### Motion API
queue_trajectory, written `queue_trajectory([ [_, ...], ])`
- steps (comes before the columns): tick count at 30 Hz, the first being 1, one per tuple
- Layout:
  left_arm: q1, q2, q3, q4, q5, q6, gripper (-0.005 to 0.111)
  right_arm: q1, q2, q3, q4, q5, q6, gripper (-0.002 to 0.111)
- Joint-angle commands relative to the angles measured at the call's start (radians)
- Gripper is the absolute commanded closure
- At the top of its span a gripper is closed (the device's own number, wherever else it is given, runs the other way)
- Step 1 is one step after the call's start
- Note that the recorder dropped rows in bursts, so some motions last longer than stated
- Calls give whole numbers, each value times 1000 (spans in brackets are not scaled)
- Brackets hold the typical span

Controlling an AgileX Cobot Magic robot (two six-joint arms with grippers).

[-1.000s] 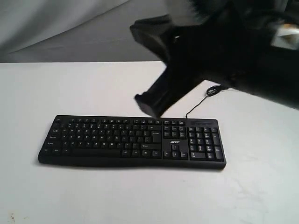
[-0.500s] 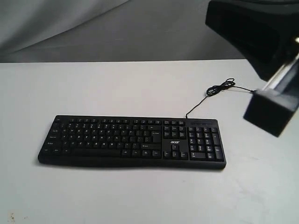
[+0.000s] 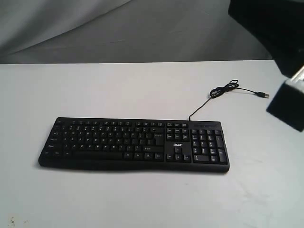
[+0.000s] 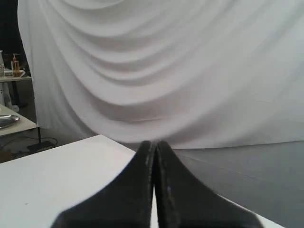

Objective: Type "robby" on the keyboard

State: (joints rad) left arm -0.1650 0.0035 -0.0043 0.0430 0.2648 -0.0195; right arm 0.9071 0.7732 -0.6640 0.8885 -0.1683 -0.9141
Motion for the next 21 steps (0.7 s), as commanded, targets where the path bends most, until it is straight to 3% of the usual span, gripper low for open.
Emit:
queue_trajectory([
  [1, -6, -3, 4, 5, -5, -3, 107, -92, -10, 67, 82, -42, 3, 108],
  [7, -6, -3, 4, 5, -5, -3, 107, -404, -123, 238, 128, 45, 17, 108],
  [13, -6, -3, 4, 5, -5, -3, 107, -629, -285, 405, 128, 18, 17, 108],
  [16, -6, -3, 4, 5, -5, -3, 107, -711, -355, 483, 116, 15, 17, 108],
  [21, -6, -3, 4, 5, -5, -3, 107, -759, -502, 618, 67, 0, 11, 108],
])
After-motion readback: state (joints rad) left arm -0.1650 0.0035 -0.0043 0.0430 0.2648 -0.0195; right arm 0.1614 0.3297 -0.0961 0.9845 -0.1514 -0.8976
